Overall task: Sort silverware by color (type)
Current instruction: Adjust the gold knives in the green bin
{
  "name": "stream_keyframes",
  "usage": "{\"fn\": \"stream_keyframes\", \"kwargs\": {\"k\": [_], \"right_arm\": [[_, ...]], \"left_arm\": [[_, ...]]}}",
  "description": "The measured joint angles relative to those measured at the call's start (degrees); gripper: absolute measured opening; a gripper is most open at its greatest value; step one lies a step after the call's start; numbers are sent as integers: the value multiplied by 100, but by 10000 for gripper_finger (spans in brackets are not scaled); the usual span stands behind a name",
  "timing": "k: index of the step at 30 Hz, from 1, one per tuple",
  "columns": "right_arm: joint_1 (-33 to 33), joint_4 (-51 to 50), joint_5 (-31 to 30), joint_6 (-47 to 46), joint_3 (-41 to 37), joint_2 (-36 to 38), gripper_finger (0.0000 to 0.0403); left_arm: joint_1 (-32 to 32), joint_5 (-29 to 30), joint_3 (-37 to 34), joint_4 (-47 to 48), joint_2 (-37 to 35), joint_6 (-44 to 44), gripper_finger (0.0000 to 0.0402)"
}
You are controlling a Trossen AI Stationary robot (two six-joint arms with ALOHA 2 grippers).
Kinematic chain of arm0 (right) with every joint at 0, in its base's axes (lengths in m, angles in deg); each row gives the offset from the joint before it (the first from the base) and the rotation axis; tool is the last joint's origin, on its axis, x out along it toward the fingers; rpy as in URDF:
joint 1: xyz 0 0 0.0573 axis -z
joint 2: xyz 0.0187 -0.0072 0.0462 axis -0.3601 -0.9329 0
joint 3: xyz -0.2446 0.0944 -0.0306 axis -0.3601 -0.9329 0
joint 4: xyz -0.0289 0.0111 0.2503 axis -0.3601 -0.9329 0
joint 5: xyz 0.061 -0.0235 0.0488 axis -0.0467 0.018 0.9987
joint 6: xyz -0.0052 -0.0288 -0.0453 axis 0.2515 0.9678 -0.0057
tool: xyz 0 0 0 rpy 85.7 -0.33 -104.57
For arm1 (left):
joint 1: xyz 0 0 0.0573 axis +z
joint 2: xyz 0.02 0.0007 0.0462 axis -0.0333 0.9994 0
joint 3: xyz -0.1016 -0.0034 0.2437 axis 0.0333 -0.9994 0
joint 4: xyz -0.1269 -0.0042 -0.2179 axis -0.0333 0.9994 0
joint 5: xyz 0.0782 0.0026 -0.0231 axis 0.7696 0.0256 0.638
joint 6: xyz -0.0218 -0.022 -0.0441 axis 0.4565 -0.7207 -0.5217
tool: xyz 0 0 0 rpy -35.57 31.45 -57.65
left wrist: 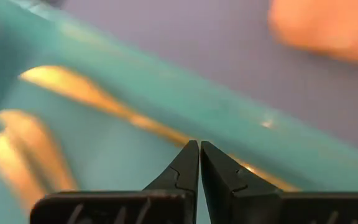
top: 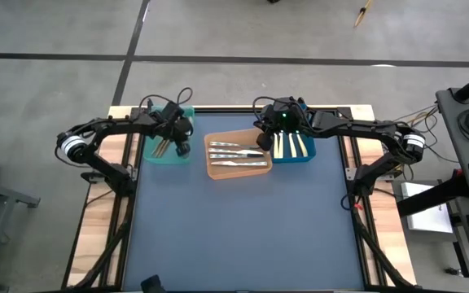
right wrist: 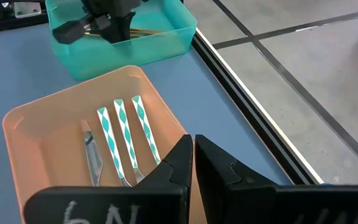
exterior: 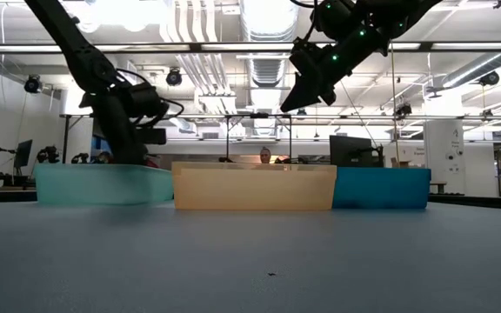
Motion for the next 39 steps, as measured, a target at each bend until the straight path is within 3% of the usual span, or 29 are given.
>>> {"fn": "stream_keyframes", "kwargs": {"k": [4,9,17,39], "right_arm": [[0,0,1,-2,0,0,9],[0,0,1,0,0,0,9],[0,0,1,13,0,0,9],[2,-4,1,66,2,0,9]], "left_arm": [[9,673,10,78,0,-212,0],[4,742,104,207,0,-418,0],[-2,-131,138,257,-2,-548,0],[4,-160,-87,-5,-2,-719,0]]}}
